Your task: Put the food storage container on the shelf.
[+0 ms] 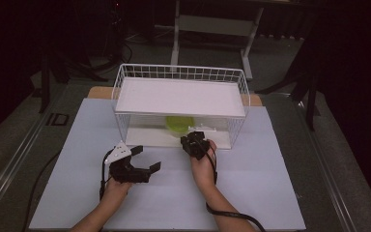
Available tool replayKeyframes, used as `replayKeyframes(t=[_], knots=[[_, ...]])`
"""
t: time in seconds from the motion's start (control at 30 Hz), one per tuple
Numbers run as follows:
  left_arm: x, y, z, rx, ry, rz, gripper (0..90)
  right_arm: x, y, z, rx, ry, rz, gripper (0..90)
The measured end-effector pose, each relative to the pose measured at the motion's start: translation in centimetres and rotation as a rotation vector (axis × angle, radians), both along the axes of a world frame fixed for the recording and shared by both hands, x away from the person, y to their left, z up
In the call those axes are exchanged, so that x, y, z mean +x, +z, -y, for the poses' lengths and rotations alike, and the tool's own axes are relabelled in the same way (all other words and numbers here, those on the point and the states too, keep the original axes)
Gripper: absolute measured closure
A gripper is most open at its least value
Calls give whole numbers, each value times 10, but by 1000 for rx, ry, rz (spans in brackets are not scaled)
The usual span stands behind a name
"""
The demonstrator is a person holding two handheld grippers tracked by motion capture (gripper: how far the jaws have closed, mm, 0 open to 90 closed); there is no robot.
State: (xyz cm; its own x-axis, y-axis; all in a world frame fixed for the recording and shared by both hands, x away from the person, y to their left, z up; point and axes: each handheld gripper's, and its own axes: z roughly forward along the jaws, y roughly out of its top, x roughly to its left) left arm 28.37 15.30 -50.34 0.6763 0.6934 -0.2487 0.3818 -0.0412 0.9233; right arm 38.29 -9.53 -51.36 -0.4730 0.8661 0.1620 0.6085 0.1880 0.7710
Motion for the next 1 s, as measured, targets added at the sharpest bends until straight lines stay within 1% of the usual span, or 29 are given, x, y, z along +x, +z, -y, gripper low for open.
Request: replayKeyframes(t=[0.03, 0.07, 0.13, 0.2, 0.23, 0.27, 0.3, 0.33, 0.37, 0.4, 0.43, 0.47, 0.5, 0.53, 0.57, 0.63, 0.67, 0.7, 0.77, 0.8, 0.87, 0.9, 0.97, 1.0], knots=[[0, 1, -1, -2, 0, 3, 16, -3, 0, 0, -20, 0, 10, 830], [0, 2, -2, -4, -1, 1, 16, -6, 0, 1, -25, 4, 10, 825], [-1, 3, -2, -11, 0, 2, 16, -12, 1, 5, -11, 7, 16, 780], [-1, 4, -1, -10, -3, 2, 16, -18, 3, 8, -14, 14, 29, 717], [-2, 5, 0, -11, -9, 2, 16, -18, 3, 8, -14, 14, 29, 717], [-3, 7, 3, 2, -21, 5, 16, -23, 7, 13, 17, 22, 27, 609], [-3, 8, 5, 9, -31, 7, 16, -26, 9, 15, 25, 25, 29, 579], [-4, 9, 6, 10, -43, 7, 16, -28, 11, 17, 36, 30, 32, 524], [-5, 10, 8, 21, -52, 5, 16, -30, 13, 20, 41, 42, 29, 473], [-6, 10, 10, 35, -60, 12, 16, -32, 16, 21, 38, 46, 27, 438], [-6, 10, 10, 35, -60, 12, 16, -34, 17, 24, 35, 51, 28, 388], [-9, 10, 12, 49, -67, 22, 16, -37, 19, 26, 43, 56, 35, 367], [-9, 10, 12, 49, -67, 22, 16, -39, 21, 29, 54, 60, 44, 353], [-10, 10, 13, 53, -74, 15, 16, -41, 23, 32, 60, 70, 46, 304], [-11, 10, 14, 57, -75, 16, 16, -43, 24, 34, 66, 89, 48, 258], [-13, 11, 14, 57, -85, 15, 16, -48, 25, 37, 78, 119, 52, 198], [-13, 11, 14, 57, -85, 15, 16, -48, 25, 37, 78, 119, 52, 198], [-14, 12, 14, 53, -89, 14, 16, -50, 26, 39, 82, 126, 63, 175], [-16, 13, 14, 49, -101, 10, 16, -58, 26, 45, 97, 149, 74, 156], [-18, 14, 13, 50, -110, 9, 16, -61, 26, 46, 99, 149, 85, 154], [-20, 14, 13, 46, -113, 7, 16, -63, 27, 48, 97, 151, 89, 153], [-21, 14, 12, 42, -116, 3, 16, -66, 27, 50, 86, 160, 93, 152], [-24, 14, 9, 49, -121, 1, 16, -71, 28, 53, 73, 164, 103, 152], [-25, 14, 8, 51, -125, -3, 16, -74, 28, 56, 74, 166, 103, 152]])
